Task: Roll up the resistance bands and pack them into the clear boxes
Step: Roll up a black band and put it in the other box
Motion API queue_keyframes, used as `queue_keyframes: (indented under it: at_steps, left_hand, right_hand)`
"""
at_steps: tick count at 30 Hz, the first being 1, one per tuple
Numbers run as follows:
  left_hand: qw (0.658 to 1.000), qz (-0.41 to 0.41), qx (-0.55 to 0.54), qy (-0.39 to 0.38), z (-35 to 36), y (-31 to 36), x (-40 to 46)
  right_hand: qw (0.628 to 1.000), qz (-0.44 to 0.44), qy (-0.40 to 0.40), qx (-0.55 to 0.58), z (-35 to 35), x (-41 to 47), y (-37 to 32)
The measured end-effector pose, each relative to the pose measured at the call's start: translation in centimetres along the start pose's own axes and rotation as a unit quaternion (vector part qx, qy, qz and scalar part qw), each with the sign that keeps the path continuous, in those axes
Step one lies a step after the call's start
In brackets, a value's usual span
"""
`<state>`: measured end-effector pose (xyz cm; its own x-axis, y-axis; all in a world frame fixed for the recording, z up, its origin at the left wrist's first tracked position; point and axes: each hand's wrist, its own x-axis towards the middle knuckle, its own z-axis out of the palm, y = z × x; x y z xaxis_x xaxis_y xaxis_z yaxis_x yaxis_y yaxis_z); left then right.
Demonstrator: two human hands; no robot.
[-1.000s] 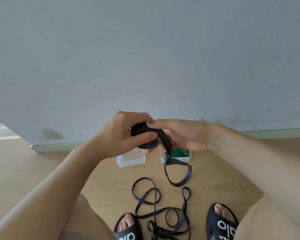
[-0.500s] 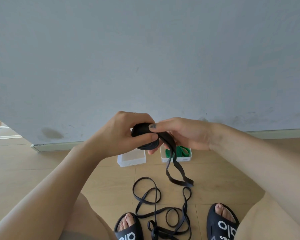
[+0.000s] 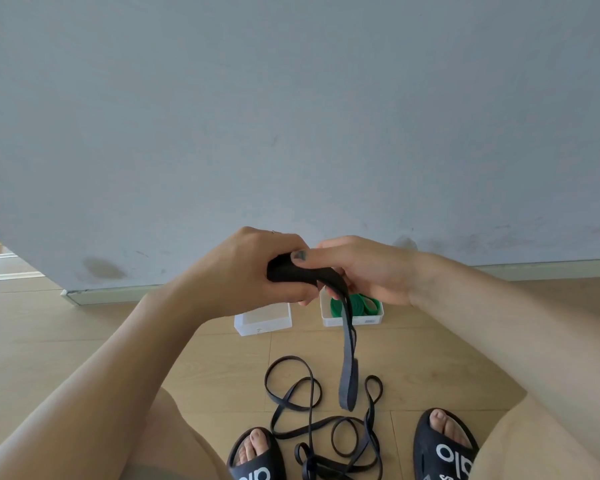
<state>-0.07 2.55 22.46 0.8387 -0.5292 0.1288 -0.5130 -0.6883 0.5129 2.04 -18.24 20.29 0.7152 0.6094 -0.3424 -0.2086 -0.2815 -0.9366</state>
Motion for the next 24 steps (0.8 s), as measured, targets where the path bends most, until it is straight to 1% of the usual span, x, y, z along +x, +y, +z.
queue_keyframes:
  at_steps: [2,4,6,10,12,15,21,24]
  left_hand:
    - [1.000,0.004,0.012,0.000,0.2,0.0,0.0]
    - [0.999,-0.010,-0.038,0.021,-0.1,-0.4,-0.3]
    - [0.996,-0.033,-0.079,0.031,-0.5,-0.8,-0.4]
    - [0.988,-0.048,-0.138,0.047,-0.6,-0.8,-0.3]
    - [0.986,-0.050,-0.151,0.058,-0.6,-0.7,-0.1]
    - [0.986,-0.051,-0.150,0.059,-0.7,-0.9,0.1]
    - [0.980,-0.047,-0.180,0.070,-0.4,-1.2,0.0]
    - [0.976,-0.034,-0.200,0.079,-0.1,-0.8,0.2]
  right_hand:
    - [1.000,0.001,0.008,-0.019,0.4,0.0,0.0]
    - [0.999,0.003,0.003,-0.042,0.2,-0.1,-0.1]
    - [0.998,-0.010,0.033,-0.049,-0.3,-0.4,-0.2]
    - [0.993,-0.077,0.081,0.046,-0.6,-0.3,-0.4]
    - [0.990,-0.082,0.089,0.072,-0.5,-0.2,-0.5]
    - [0.990,-0.075,0.090,0.079,-0.5,-0.2,-0.4]
    - [0.996,-0.032,0.024,0.085,-0.2,-0.5,0.2]
    - [0.995,-0.002,-0.031,0.094,-0.1,-0.9,-0.1]
